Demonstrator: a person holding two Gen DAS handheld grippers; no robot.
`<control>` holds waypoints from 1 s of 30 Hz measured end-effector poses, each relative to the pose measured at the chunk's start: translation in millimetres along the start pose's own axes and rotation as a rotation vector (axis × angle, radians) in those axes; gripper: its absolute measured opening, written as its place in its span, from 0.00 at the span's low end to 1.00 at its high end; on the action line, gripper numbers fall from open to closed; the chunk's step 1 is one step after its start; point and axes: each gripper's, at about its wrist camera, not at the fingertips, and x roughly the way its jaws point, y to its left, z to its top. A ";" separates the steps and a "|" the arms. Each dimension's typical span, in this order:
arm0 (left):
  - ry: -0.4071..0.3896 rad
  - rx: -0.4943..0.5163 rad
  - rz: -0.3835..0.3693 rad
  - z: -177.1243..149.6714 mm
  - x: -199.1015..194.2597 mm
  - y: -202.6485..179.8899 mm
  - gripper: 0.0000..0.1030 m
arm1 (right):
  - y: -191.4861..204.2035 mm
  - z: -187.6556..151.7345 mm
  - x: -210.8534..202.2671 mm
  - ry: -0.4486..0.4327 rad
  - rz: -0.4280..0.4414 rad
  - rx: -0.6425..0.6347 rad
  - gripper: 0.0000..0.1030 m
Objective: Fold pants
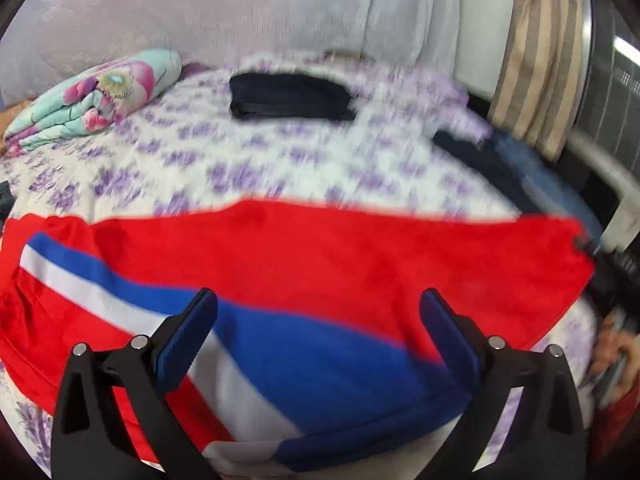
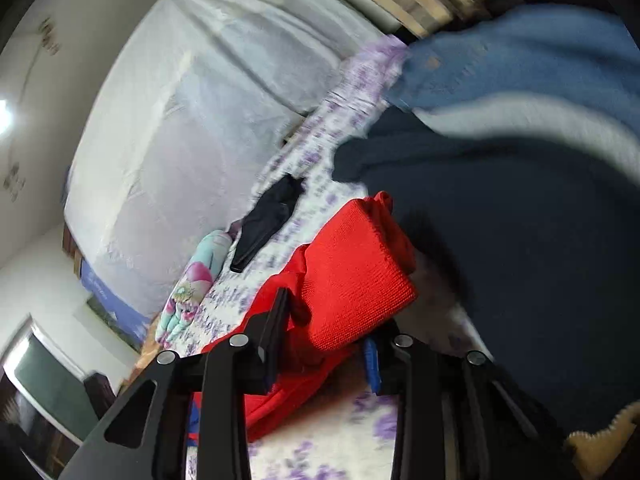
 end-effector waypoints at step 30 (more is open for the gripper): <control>-0.155 -0.584 0.152 -51.3 -89.0 237.5 0.95 | 67.3 -6.3 16.6 -0.020 -0.275 -0.329 0.31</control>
